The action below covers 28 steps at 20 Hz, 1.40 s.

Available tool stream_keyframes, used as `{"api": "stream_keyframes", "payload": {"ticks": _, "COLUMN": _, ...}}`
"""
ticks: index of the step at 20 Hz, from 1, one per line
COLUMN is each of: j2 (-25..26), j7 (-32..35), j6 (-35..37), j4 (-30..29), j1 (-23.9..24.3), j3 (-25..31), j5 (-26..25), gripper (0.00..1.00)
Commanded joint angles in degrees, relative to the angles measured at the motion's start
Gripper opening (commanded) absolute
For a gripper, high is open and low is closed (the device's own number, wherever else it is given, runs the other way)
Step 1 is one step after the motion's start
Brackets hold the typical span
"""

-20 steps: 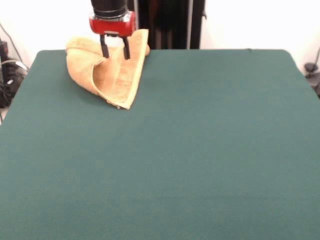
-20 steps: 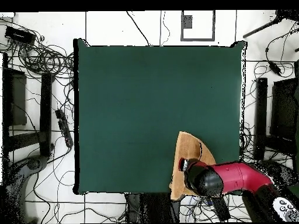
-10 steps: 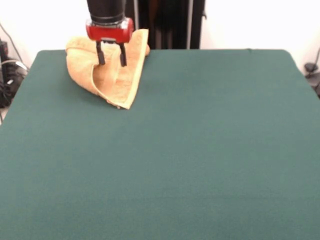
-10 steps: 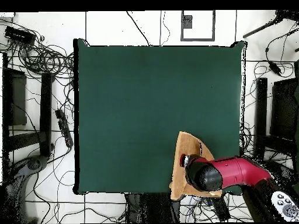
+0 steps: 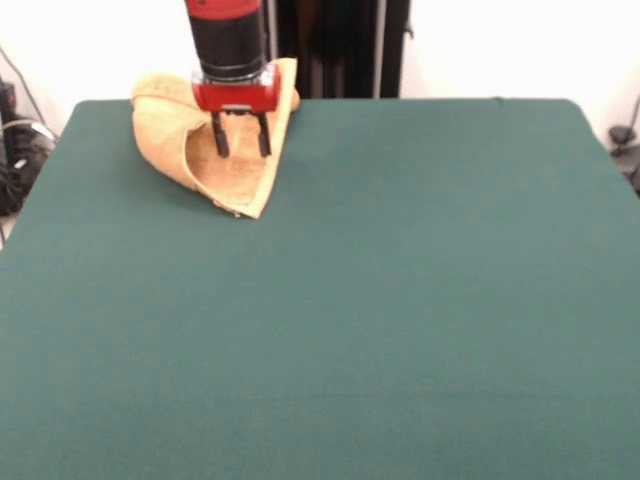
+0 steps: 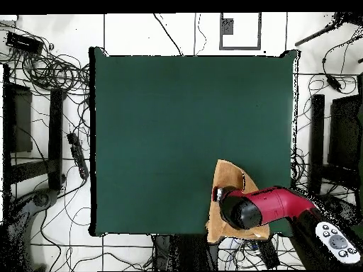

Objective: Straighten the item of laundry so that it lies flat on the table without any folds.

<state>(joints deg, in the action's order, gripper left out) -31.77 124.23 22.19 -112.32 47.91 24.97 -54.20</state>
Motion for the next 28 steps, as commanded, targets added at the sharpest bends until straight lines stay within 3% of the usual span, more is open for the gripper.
{"api": "stream_keyframes", "payload": {"ticks": 1, "j2": 7.7, "j7": -0.2, "j6": -6.7, "j4": 6.7, "j1": -3.8, "j3": -0.3, "j5": -4.7, "gripper": 1.0}}
{"api": "stream_keyframes", "payload": {"ticks": 10, "j2": 20.6, "j7": -2.6, "j6": -14.2, "j4": 17.0, "j1": -2.1, "j3": -2.2, "j5": -12.3, "gripper": 1.0}}
{"api": "stream_keyframes", "payload": {"ticks": 12, "j2": 22.6, "j7": -5.1, "j6": -14.3, "j4": 18.0, "j1": 0.2, "j3": -0.5, "j5": -13.0, "gripper": 1.0}}
{"api": "stream_keyframes", "payload": {"ticks": 17, "j2": 34.0, "j7": -21.7, "j6": -8.0, "j4": 16.0, "j1": 19.8, "j3": 15.2, "j5": -9.4, "gripper": 1.0}}
{"api": "stream_keyframes", "payload": {"ticks": 20, "j2": 39.0, "j7": -31.0, "j6": -3.9, "j4": 15.5, "j1": 25.9, "j3": 20.5, "j5": -8.3, "gripper": 1.0}}
{"api": "stream_keyframes", "payload": {"ticks": 22, "j2": 39.6, "j7": -32.9, "j6": -2.3, "j4": 15.4, "j1": 26.5, "j3": 21.4, "j5": -7.1, "gripper": 1.0}}
{"api": "stream_keyframes", "payload": {"ticks": 28, "j2": 36.8, "j7": -29.7, "j6": -3.3, "j4": 15.2, "j1": 23.5, "j3": 21.2, "j5": -7.9, "gripper": 1.0}}
